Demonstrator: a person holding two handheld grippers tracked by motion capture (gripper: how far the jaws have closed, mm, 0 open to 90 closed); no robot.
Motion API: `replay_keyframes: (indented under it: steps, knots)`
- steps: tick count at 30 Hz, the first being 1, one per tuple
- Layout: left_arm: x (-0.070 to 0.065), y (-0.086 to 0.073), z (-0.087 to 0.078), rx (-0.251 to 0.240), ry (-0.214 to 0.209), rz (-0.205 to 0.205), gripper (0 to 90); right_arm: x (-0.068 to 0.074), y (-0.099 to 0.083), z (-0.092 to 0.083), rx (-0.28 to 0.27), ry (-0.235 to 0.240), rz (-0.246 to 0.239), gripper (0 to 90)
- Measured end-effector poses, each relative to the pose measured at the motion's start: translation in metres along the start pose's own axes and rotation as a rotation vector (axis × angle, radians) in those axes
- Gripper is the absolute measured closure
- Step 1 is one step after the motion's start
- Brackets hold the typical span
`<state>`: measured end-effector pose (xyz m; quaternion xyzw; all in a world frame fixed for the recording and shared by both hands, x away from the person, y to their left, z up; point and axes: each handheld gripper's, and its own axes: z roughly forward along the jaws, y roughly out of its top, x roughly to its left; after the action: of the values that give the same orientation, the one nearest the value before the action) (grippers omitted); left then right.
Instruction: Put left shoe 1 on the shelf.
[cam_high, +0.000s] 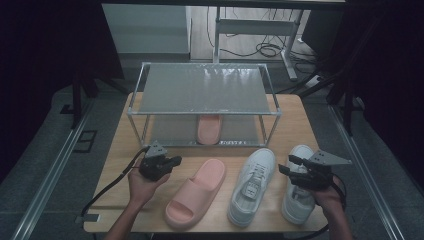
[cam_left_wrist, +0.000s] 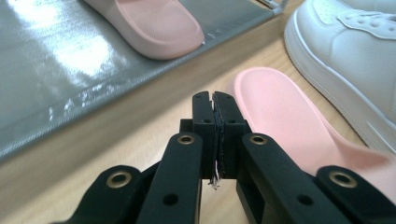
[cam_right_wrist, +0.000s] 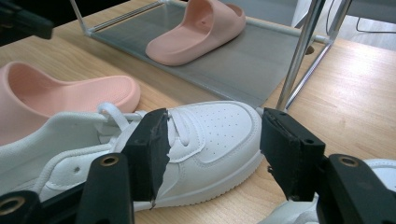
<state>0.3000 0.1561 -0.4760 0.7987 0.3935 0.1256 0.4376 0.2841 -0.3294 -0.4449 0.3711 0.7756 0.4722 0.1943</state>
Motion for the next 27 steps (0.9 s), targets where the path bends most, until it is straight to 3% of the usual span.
replay_keyframes:
  steps: [13, 17, 27]
  knots:
    - [-0.013, -0.033, -0.041, -0.027, -0.018, -0.022, 89.7, 0.001, 0.000, 0.000, 0.002, 0.000, -0.002, 42.7]
    - [-0.018, -0.041, -0.047, -0.022, -0.020, -0.019, 89.5, 0.002, 0.000, 0.000, -0.001, 0.000, -0.001, 42.6]
    - [-0.035, -0.051, -0.052, -0.015, -0.089, -0.021, 89.4, 0.002, 0.000, -0.001, -0.001, -0.001, -0.004, 42.6]
